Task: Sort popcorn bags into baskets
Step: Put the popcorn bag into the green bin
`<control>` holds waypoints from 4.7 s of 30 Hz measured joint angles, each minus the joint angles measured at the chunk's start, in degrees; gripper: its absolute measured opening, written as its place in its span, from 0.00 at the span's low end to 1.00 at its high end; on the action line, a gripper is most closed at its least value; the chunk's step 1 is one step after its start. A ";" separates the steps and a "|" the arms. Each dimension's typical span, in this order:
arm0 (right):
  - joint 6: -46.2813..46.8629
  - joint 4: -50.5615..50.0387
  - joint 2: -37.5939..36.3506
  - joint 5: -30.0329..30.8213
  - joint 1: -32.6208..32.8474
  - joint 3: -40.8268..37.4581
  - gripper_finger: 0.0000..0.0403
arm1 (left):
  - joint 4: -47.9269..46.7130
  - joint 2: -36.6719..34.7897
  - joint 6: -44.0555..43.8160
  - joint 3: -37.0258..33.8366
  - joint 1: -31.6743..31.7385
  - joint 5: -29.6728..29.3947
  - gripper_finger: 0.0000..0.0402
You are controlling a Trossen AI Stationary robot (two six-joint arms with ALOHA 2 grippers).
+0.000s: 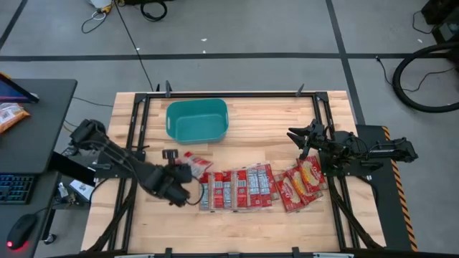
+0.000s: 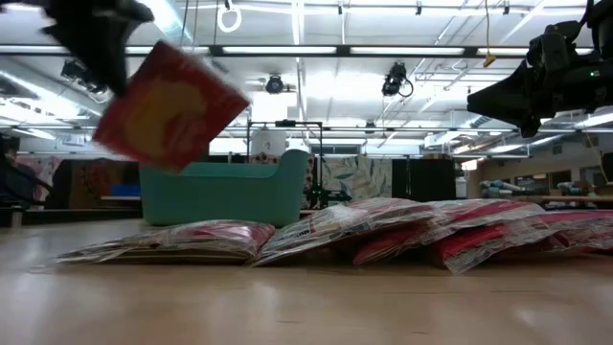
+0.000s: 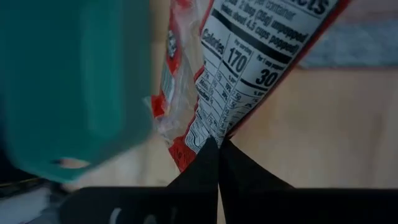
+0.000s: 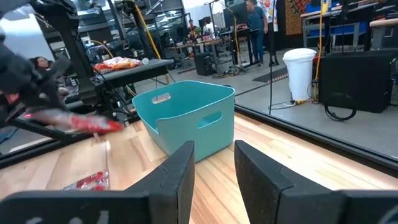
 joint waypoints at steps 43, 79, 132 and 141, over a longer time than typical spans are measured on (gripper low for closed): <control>0.00 -0.01 0.00 0.00 0.02 0.00 0.29 | 23.30 1.44 31.44 -4.98 50.08 5.60 0.25; 0.01 0.03 0.00 0.00 0.02 0.02 0.29 | 46.01 13.65 40.42 -9.07 8.78 24.53 0.55; 0.01 0.43 0.00 0.00 0.02 0.00 0.30 | 28.22 20.87 50.56 -1.80 0.44 8.10 0.01; 0.01 0.40 0.02 0.00 0.01 0.00 0.30 | 20.34 11.48 41.01 -1.07 2.48 3.19 0.01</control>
